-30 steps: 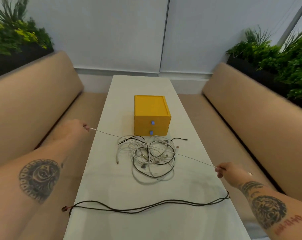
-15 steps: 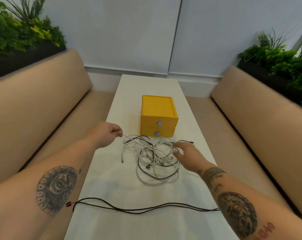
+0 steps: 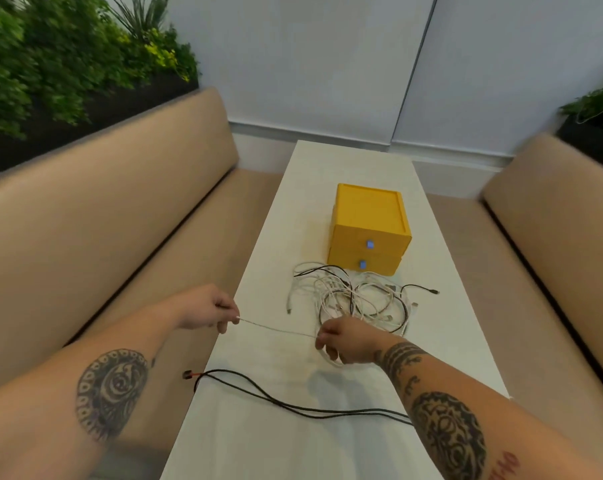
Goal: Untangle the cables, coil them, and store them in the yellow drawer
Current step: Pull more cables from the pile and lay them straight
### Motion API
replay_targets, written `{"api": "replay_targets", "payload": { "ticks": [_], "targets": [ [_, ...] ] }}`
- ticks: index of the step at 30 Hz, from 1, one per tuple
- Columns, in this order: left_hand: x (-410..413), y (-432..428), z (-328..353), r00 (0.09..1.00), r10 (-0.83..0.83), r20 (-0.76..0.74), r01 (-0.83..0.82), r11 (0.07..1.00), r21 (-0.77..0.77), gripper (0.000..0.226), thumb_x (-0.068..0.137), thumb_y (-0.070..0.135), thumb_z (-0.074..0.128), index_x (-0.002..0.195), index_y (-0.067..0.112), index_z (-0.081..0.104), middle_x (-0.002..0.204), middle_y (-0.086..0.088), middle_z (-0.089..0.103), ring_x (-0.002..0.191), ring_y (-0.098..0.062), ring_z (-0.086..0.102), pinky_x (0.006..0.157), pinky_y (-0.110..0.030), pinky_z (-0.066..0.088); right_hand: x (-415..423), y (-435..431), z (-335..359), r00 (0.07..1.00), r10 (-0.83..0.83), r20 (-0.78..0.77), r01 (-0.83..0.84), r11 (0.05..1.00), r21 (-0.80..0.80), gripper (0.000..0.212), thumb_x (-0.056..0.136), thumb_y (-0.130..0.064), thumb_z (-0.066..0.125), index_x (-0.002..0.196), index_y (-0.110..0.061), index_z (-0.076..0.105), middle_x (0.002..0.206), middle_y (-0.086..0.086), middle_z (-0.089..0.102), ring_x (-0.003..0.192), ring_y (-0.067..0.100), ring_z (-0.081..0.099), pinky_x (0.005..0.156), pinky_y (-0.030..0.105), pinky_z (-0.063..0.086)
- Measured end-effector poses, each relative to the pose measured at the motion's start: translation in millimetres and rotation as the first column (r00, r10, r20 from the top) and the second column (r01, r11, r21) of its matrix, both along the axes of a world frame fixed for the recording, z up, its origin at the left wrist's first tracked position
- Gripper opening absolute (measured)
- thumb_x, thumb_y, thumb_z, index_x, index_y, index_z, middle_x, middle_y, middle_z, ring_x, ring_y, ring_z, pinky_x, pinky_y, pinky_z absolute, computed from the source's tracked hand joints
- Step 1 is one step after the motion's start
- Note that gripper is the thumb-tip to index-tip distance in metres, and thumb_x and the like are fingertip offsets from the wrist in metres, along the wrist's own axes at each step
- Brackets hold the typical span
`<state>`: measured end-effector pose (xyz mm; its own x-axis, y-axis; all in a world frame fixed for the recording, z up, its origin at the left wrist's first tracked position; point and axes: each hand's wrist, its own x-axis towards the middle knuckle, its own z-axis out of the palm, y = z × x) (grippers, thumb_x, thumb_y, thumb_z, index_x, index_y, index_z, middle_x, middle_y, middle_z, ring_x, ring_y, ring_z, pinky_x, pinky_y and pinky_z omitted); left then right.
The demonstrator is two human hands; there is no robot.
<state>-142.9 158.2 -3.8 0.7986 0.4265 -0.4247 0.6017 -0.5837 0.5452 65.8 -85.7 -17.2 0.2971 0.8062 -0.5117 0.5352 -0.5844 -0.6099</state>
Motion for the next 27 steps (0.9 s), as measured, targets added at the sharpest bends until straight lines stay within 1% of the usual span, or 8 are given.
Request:
{"api": "replay_targets", "payload": {
  "ticks": [5,7,10,14,17,21,24,27],
  "targets": [
    [-33.4,-4.1,-38.5,0.994,0.067,-0.081,-0.065,0.998,0.024,0.005,0.09,0.028,0.073,0.09,0.029,0.079,0.086,0.019,0.073,0.094,-0.005,0.066,0.079,-0.014,0.047,-21.3,8.4,-13.0,0.987,0.099,-0.123,-0.112,0.988,-0.102,0.015,0.1,-0.031,0.052,0.105,-0.023,0.063,0.093,-0.005,0.076,0.073,0.01,0.065,0.068,0.03,0.059],
    [-41.8,-6.4,-47.9,0.993,0.104,-0.061,-0.101,0.994,0.041,0.006,0.09,0.024,0.074,0.093,0.026,0.079,0.083,0.022,0.069,0.085,-0.001,0.065,0.064,-0.001,0.04,-28.7,13.6,-17.8,0.989,0.108,-0.105,-0.119,0.988,-0.098,0.012,0.098,-0.03,0.053,0.101,-0.022,0.062,0.097,-0.004,0.076,0.075,0.011,0.066,0.071,0.032,0.061],
    [-51.9,-9.1,-60.1,0.987,0.148,-0.066,-0.145,0.988,0.059,0.013,0.093,0.023,0.07,0.103,0.023,0.078,0.075,0.027,0.062,0.072,0.012,0.053,0.057,0.0,0.037,-39.3,18.1,-23.1,0.987,0.123,-0.106,-0.135,0.984,-0.116,0.015,0.097,-0.028,0.054,0.1,-0.018,0.063,0.094,-0.001,0.076,0.074,0.012,0.065,0.073,0.034,0.062],
    [-54.9,-11.0,-66.7,0.989,0.113,-0.1,-0.108,0.993,0.051,0.014,0.095,0.019,0.065,0.097,0.027,0.076,0.05,0.023,0.062,0.06,-0.001,0.057,0.052,-0.006,0.038,-49.5,20.5,-30.1,0.988,0.112,-0.105,-0.125,0.984,-0.126,0.015,0.096,-0.027,0.053,0.099,-0.015,0.063,0.089,0.0,0.074,0.071,0.014,0.064,0.07,0.035,0.062],
    [-53.2,-11.1,-64.6,0.99,0.093,-0.106,-0.09,0.995,0.036,0.022,0.092,0.013,0.062,0.097,0.029,0.076,0.057,0.015,0.063,0.066,-0.006,0.062,0.058,-0.009,0.042,-51.5,21.4,-32.9,0.991,0.104,-0.089,-0.114,0.987,-0.115,0.014,0.097,-0.028,0.052,0.096,-0.017,0.06,0.088,-0.001,0.072,0.07,0.014,0.063,0.063,0.031,0.06],
    [-50.5,-12.2,-57.0,0.996,0.084,-0.033,-0.085,0.996,-0.014,0.009,0.08,0.029,0.079,0.087,0.034,0.078,0.072,0.013,0.064,0.062,0.001,0.059,0.071,-0.022,0.052,-53.7,26.4,-29.6,0.992,0.11,-0.059,-0.115,0.99,-0.082,0.015,0.097,-0.027,0.051,0.097,-0.014,0.059,0.085,-0.004,0.07,0.067,0.013,0.061,0.057,0.027,0.054],
    [-38.8,-21.6,-55.0,1.0,0.025,0.017,-0.025,1.0,-0.016,0.015,0.078,0.033,0.082,0.093,0.033,0.08,0.087,0.016,0.066,0.054,0.003,0.057,0.058,-0.018,0.049,-55.1,27.4,-27.6,0.992,0.112,-0.057,-0.117,0.99,-0.079,0.014,0.098,-0.027,0.051,0.098,-0.015,0.059,0.085,-0.004,0.07,0.066,0.012,0.06,0.057,0.026,0.053],
    [-27.1,-29.6,-60.2,0.998,-0.059,-0.02,0.059,0.998,0.016,0.011,0.081,0.03,0.079,0.079,0.041,0.078,0.079,0.022,0.069,0.056,0.006,0.056,0.052,-0.012,0.041,-55.2,25.0,-25.4,0.992,0.114,-0.056,-0.119,0.99,-0.078,0.014,0.098,-0.027,0.053,0.098,-0.015,0.06,0.084,-0.005,0.069,0.066,0.012,0.06,0.058,0.027,0.054]
  ]
}}
